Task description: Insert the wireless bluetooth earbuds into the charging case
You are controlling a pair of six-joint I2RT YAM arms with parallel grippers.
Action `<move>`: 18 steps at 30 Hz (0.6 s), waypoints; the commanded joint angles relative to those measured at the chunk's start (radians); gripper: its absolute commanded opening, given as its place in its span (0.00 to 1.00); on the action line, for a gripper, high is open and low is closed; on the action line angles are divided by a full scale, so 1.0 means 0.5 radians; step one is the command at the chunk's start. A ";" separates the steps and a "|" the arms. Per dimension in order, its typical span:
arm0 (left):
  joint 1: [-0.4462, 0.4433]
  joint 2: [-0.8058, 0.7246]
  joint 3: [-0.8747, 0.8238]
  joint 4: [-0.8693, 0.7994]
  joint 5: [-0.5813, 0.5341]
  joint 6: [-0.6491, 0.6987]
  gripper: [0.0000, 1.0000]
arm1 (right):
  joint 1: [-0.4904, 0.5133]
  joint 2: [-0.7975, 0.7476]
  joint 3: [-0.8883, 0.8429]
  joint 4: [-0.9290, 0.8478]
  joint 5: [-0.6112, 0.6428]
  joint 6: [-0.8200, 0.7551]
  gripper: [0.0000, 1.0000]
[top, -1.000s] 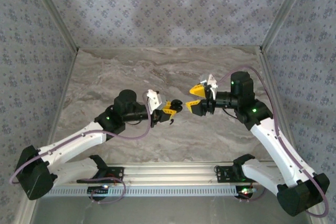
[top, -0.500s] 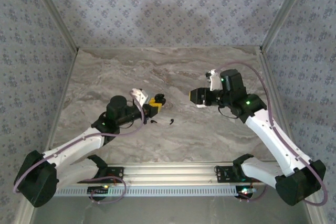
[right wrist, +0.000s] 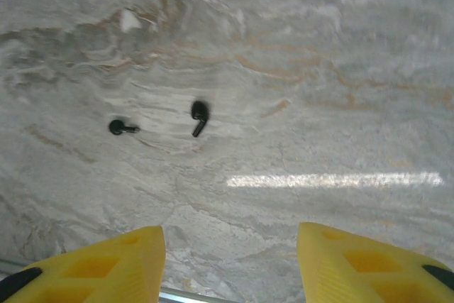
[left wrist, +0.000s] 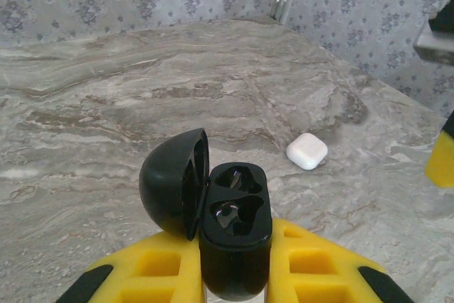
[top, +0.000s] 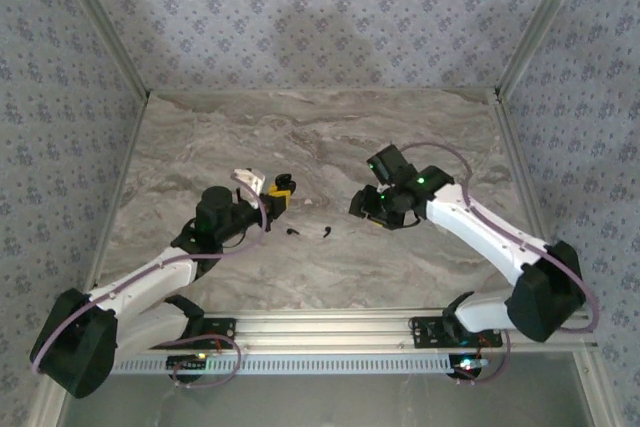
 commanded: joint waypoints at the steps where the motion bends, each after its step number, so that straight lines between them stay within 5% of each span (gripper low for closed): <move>1: 0.028 0.017 -0.019 0.020 -0.034 -0.027 0.19 | 0.059 0.099 0.084 -0.092 0.051 0.231 0.52; 18: 0.135 0.058 -0.064 0.069 -0.016 -0.048 0.19 | 0.166 0.811 0.419 0.015 -0.094 0.345 0.41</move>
